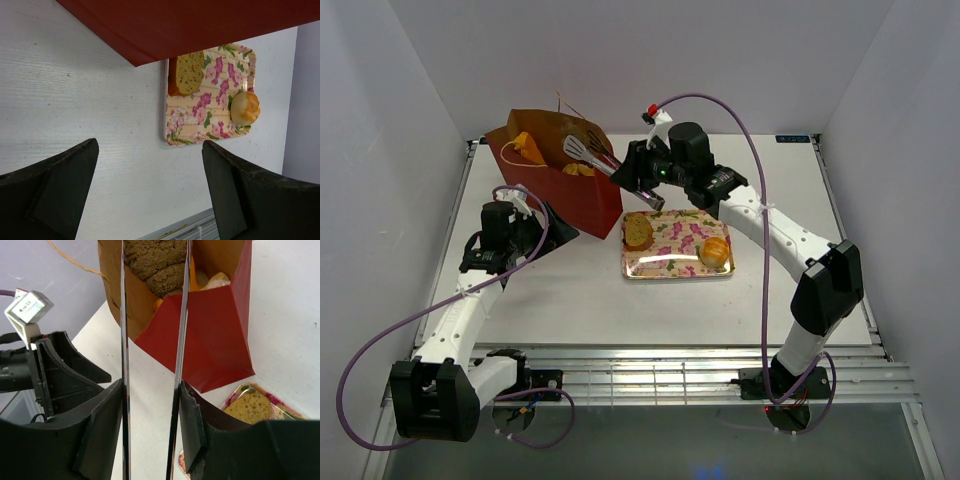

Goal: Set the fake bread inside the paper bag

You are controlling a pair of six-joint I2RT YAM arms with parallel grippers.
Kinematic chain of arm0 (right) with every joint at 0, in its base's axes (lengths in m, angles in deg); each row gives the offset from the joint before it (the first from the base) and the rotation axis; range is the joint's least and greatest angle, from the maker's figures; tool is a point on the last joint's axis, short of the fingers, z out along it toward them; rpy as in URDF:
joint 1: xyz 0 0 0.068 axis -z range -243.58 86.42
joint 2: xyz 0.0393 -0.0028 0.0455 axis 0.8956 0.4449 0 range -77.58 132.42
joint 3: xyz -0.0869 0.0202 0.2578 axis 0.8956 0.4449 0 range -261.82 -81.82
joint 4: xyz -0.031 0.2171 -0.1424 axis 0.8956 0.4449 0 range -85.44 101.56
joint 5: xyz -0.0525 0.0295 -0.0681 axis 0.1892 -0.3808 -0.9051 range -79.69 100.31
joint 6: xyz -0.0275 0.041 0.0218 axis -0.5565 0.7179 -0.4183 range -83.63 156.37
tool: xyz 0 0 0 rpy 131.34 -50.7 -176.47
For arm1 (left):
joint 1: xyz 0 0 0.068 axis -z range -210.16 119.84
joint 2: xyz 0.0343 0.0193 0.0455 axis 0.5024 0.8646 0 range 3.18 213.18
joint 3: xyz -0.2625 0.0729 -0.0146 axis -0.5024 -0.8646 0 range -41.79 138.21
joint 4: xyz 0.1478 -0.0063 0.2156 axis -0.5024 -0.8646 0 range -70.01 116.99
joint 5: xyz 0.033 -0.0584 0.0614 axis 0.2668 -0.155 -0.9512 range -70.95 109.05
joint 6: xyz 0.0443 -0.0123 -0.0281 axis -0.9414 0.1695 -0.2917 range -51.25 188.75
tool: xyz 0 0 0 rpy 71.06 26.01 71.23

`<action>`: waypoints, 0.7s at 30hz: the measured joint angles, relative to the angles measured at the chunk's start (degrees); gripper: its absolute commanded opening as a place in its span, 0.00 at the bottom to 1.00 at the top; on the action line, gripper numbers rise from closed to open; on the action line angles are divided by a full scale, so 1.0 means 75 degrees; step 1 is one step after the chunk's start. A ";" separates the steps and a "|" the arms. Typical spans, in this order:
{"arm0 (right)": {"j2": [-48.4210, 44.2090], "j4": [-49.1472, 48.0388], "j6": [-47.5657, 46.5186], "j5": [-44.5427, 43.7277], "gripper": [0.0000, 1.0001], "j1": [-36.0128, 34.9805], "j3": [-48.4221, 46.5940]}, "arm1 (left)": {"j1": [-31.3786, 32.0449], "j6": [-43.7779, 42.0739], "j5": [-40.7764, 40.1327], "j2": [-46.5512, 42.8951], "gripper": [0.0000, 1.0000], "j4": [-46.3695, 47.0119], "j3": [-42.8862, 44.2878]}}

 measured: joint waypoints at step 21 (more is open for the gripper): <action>-0.0192 -0.0181 0.0012 -0.0169 0.66 -0.0015 0.0356 | 0.0000 0.0003 0.0026 0.0000 0.95 0.0047 0.0000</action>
